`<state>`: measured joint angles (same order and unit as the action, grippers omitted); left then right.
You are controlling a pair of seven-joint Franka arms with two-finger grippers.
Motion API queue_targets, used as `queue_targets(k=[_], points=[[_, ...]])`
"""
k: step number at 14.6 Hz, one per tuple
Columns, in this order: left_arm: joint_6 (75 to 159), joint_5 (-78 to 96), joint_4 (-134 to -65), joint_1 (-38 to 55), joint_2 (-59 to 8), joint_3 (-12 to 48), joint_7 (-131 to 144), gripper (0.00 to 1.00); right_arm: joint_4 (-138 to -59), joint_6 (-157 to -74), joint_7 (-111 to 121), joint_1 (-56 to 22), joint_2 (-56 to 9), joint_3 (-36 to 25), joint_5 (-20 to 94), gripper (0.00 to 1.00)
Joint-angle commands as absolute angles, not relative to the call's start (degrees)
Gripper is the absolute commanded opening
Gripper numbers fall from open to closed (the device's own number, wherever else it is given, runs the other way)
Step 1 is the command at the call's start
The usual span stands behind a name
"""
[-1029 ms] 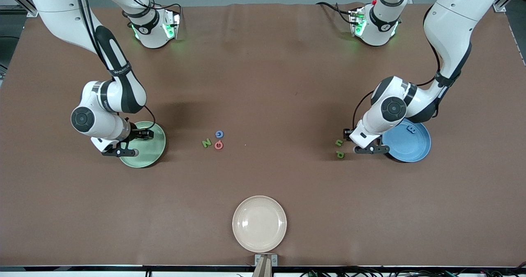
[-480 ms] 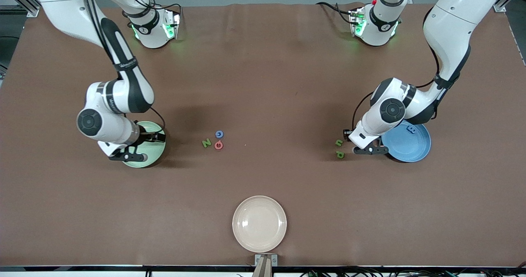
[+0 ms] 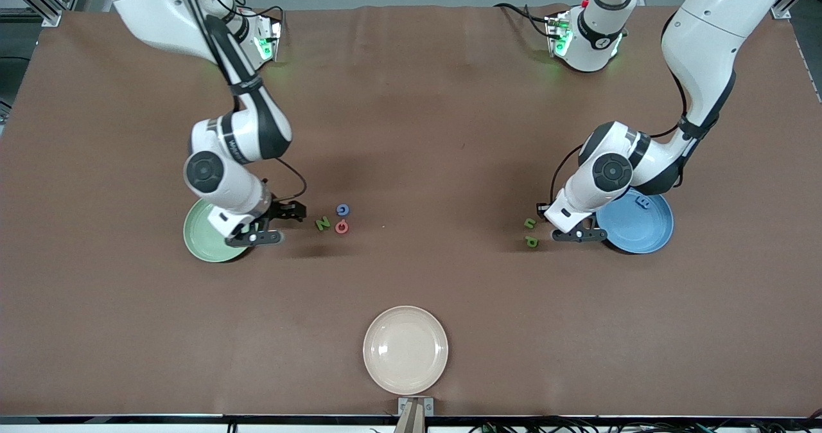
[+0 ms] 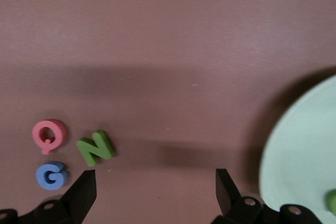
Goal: Sort upper and lower case letters into plates
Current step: 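Drop the t into the blue plate while the right gripper reaches N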
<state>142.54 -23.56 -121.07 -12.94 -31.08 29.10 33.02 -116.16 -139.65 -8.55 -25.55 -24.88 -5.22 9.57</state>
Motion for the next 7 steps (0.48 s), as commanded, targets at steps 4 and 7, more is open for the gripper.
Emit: queue_targets(k=[4, 7], points=[[135.63, -25.40, -121.29, -16.25, -24.09, 30.93, 32.44, 0.15, -115.84, -145.19, -8.44, -28.47, -28.29, -5.62, 10.46, 0.99], [133.60, -25.14, -121.29, -25.10, -22.68, 37.24, 26.39, 0.15, -114.09, -145.28, -8.53, -29.62, -30.05, -5.62, 10.55, 0.97]])
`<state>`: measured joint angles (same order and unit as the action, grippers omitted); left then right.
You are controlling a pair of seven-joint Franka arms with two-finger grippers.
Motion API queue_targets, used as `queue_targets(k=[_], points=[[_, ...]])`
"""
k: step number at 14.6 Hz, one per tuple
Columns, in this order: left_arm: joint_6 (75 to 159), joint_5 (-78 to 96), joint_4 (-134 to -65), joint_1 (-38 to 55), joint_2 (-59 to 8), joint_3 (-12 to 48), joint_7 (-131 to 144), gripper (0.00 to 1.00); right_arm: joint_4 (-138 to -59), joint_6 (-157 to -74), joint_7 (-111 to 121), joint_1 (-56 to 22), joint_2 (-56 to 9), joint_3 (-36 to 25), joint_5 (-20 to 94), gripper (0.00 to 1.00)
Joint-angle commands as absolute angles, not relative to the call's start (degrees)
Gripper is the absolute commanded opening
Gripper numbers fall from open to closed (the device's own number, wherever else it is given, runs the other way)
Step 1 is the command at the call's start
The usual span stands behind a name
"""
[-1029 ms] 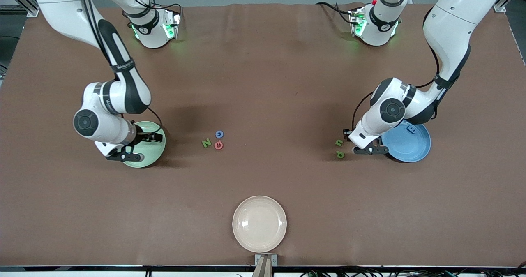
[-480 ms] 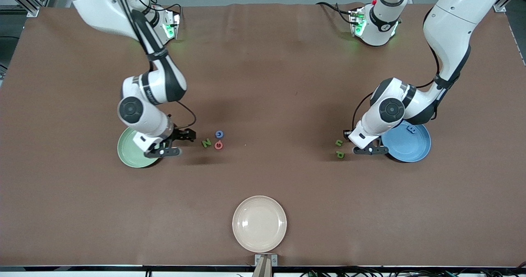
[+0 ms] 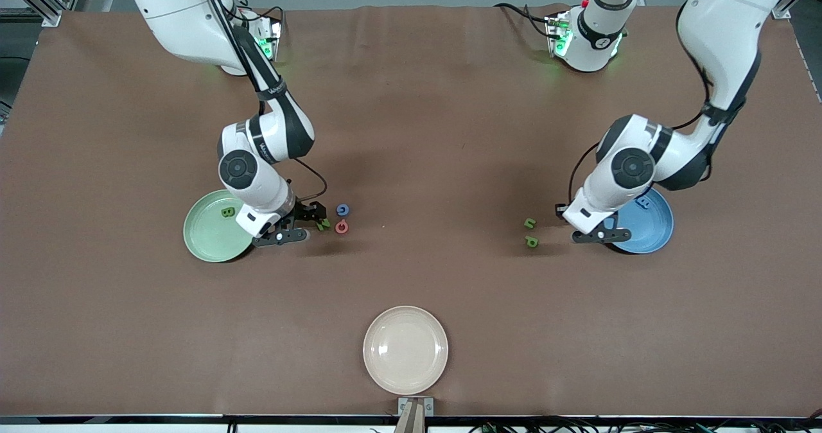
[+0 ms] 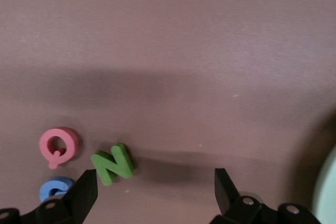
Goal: Sort upper and lower case letters into plates
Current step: 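Drop the t into the blue plate while the right gripper reaches N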
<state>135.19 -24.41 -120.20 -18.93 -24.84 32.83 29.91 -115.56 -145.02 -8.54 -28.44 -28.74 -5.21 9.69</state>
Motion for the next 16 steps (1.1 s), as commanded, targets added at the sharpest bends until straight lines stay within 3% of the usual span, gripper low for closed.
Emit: queue_targets(k=[1, 7, 16], points=[[132.81, -25.14, -121.29, -28.36, -22.68, 39.18, 23.84, 0.15, -113.91, -145.46, -8.61, -30.05, -30.32, -5.62, 10.63, 0.97], [132.62, -25.66, -119.97, -36.47, -25.05, 40.08, 13.55, 0.15, -113.91, -149.14, -10.72, -31.90, -33.22, -5.62, 10.63, 0.96], [132.89, -38.57, -112.51, -40.96, -36.55, 39.55, 11.34, 0.15, -114.26, -148.89, -9.67, -31.73, -33.22, -5.71, 10.28, 0.85]])
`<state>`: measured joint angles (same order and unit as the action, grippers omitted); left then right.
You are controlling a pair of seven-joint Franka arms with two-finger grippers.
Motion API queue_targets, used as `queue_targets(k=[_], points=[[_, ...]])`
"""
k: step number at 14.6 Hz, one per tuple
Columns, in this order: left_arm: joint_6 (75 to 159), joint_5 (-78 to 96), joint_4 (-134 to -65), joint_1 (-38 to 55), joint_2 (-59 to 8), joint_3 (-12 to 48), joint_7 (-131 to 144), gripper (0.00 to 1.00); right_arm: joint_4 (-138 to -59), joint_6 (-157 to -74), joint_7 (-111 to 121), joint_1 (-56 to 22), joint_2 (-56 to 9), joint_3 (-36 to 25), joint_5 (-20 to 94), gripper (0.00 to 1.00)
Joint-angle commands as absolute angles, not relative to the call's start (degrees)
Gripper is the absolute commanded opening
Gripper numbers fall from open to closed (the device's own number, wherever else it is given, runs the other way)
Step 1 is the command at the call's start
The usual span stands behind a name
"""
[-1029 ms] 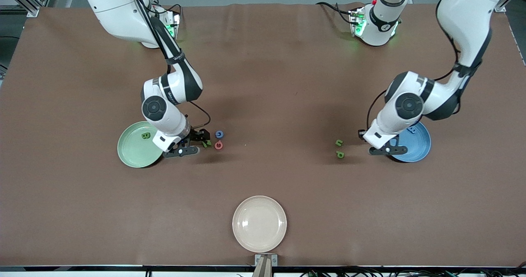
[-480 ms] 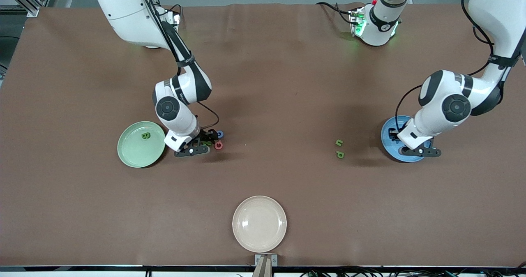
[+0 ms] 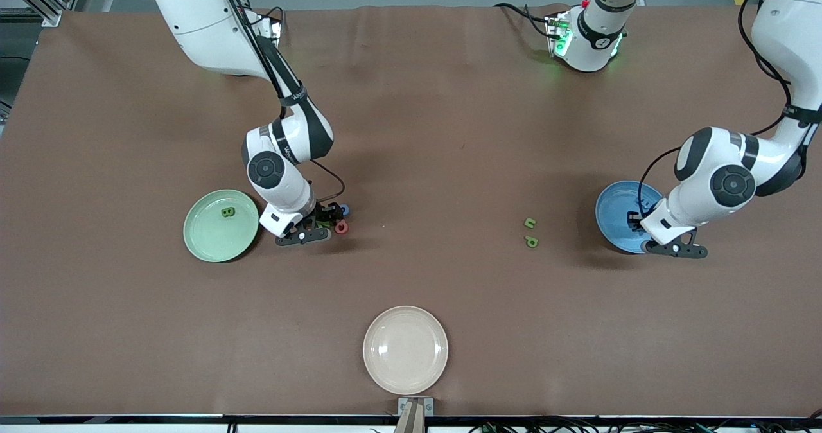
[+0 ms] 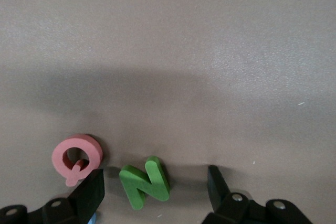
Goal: Sort upper and lower case letters into plates
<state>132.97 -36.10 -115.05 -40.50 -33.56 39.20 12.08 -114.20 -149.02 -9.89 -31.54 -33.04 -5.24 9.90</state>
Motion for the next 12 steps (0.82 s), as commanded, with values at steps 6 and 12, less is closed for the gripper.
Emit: queue_targets(k=[6, 12], points=[[132.89, -41.57, -111.18, -40.69, -39.02, 39.02, 11.51, 0.15, -114.17, -149.06, -8.27, -31.20, -33.22, -5.89, 9.93, 0.82], [132.02, -41.57, -111.88, -40.96, -37.10, 39.20, 11.16, 0.83, -114.17, -148.97, -6.50, -30.50, -33.22, -5.98, 9.93, 0.44]])
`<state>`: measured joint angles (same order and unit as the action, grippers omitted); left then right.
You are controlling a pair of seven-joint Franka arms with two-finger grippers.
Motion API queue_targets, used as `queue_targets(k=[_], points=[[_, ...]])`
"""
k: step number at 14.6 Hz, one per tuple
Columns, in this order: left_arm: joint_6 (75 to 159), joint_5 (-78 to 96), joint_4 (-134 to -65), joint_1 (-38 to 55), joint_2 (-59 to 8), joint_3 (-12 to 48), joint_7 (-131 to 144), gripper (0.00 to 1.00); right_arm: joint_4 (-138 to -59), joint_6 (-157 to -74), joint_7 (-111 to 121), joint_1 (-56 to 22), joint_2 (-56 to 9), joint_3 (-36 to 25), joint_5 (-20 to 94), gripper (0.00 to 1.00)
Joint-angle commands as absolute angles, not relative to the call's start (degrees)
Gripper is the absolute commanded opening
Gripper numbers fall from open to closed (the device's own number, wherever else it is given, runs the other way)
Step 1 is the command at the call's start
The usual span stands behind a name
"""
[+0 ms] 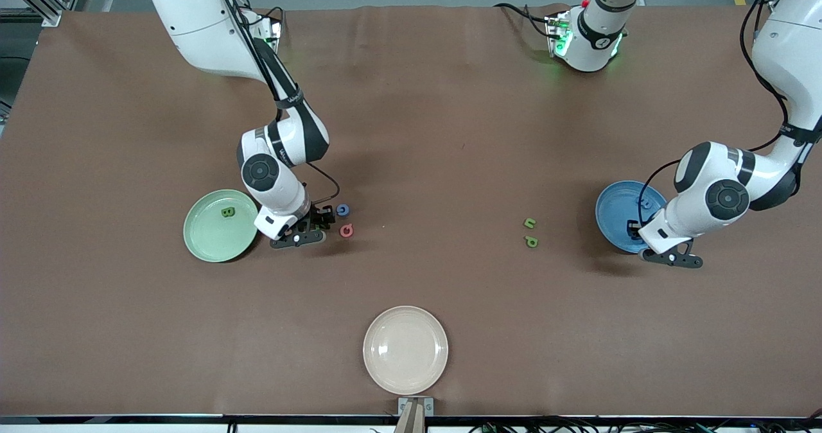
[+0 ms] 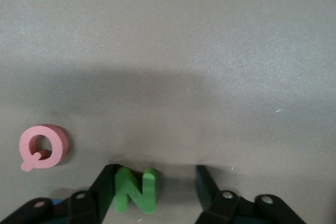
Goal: Sort upper and lower case letters into plates
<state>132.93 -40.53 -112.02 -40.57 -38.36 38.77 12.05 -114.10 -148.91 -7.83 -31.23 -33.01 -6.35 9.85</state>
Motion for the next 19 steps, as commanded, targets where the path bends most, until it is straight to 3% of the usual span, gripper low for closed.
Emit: queue_targets(k=[1, 4, 5, 7, 10, 13, 19], points=[[130.62, -41.31, -112.32, -40.96, -35.78, 39.46, 10.99, 0.92, -114.17, -148.71, -6.07, -30.41, -33.22, -5.98, 9.93, 0.35], [126.84, -38.78, -113.81, -42.09, -32.45, 42.61, 11.77, 0.99, -114.34, -148.45, -6.50, -29.53, -33.13, -6.06, 9.93, 0.04], [125.26, -36.50, -113.99, -43.23, -31.21, 45.24, 11.95, 0.99, -114.35, -148.36, -6.68, -29.53, -33.05, -6.06, 9.93, 0.01], [119.91, -32.45, -113.65, -43.94, -29.28, 49.64, 12.65, 0.99, -114.08, -146.53, -6.33, -28.48, -31.91, -6.06, 10.11, 0.01], [118.30, -29.53, -113.29, -43.42, -29.35, 55.53, 21.84, 0.99, -109.88, -133.64, -5.80, -24.62, -28.22, -6.15, 10.20, 0.01], [118.92, -29.53, -112.16, -38.08, -31.63, 56.87, 32.31, 0.99, -105.74, -122.80, 1.46, -19.27, -26.81, -6.33, 9.76, 0.01], [126.20, -35.32, -111.18, -28.40, -37.52, 54.15, 45.69, 0.99, -110.12, -126.55, 22.83, -6.69, -26.81, -7.03, 6.86, 0.01]])
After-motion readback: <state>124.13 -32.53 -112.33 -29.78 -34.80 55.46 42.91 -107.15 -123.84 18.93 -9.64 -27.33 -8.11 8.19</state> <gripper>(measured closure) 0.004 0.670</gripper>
